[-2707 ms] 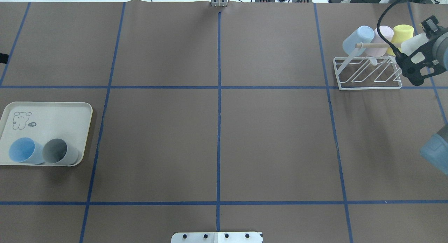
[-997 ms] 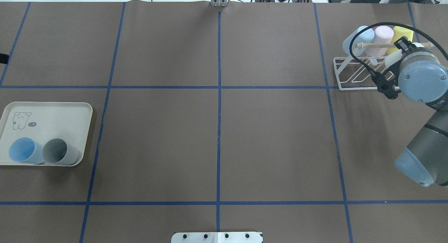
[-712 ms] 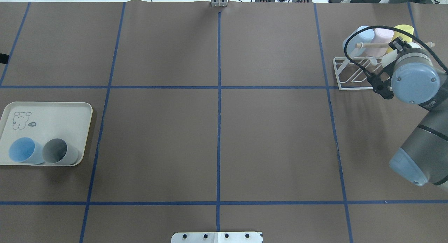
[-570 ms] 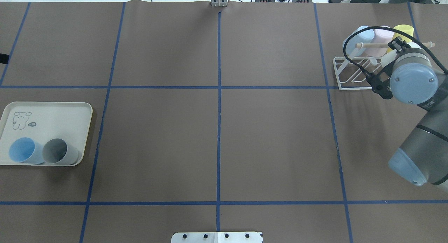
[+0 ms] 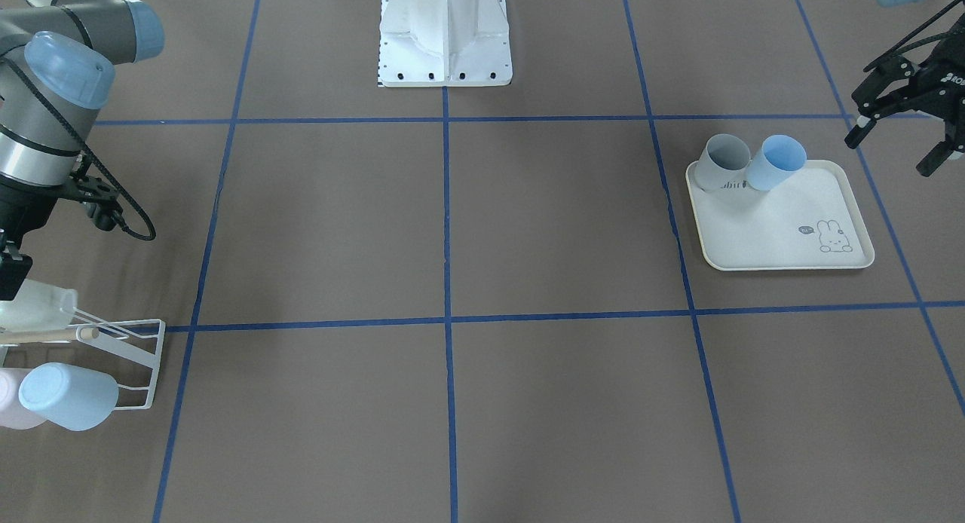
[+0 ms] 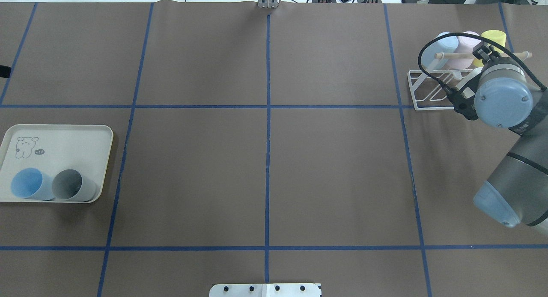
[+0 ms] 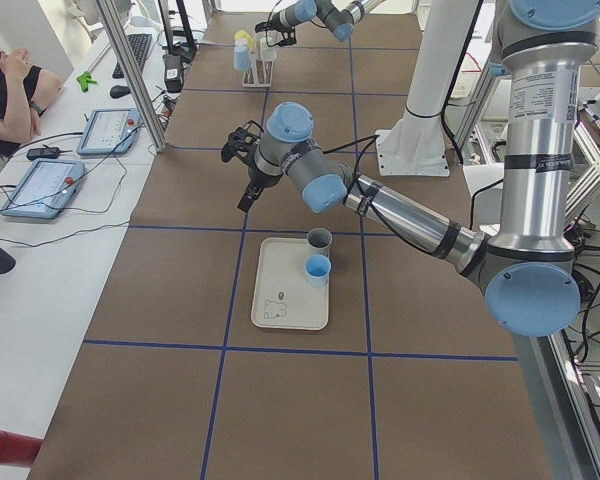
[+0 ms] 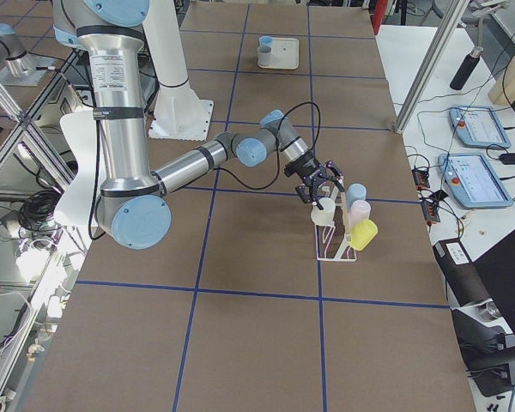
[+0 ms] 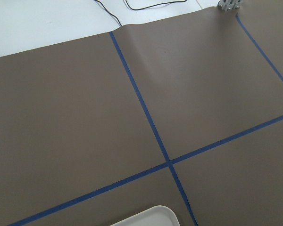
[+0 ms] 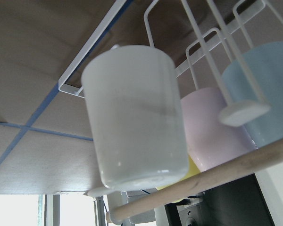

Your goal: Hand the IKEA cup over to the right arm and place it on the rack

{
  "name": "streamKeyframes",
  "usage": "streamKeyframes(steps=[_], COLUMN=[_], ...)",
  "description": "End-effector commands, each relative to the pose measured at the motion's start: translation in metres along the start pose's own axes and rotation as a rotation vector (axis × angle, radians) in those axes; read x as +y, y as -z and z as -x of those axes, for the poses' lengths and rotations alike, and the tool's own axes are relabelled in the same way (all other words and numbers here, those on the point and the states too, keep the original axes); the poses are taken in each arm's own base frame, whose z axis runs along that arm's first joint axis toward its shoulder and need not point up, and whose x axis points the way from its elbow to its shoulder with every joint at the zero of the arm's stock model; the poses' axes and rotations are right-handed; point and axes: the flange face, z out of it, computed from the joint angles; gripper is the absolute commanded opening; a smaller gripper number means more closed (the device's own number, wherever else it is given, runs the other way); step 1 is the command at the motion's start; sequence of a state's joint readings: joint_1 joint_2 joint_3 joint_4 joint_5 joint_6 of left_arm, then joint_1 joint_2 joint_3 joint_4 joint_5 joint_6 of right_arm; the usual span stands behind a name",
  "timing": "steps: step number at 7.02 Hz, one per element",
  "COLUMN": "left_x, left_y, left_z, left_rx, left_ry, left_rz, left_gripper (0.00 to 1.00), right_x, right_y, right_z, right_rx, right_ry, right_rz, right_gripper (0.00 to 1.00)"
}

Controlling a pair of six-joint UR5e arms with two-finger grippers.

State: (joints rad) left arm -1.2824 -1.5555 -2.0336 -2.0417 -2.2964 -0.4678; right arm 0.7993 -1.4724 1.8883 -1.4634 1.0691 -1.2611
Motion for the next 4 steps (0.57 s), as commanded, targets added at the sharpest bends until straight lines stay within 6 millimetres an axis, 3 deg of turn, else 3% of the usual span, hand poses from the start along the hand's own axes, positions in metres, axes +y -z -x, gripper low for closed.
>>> streamKeyframes(steps=[1,3,4], left_x=[0.000,0.000,0.000], left_y=[0.000,-0.001,0.000], left_z=[0.001,0.001,0.001], left_rx=[-0.002,-0.002,-0.002], left_ry=[0.001,0.002,0.007], left_rz=[0.000,0.001,0.000], left_gripper=[1.00,1.00,1.00], right_x=[0.007,0.033,0.038], right_y=[0.025,0.094,0.119], right_z=[-0.027,-0.058,-0.063], right_rx=[0.061,0.185,0.199], right_ry=[-0.036,-0.136,-0.293], right_rz=[-0.017,-0.101,-0.204], right_gripper=[0.98,0.98,0.98])
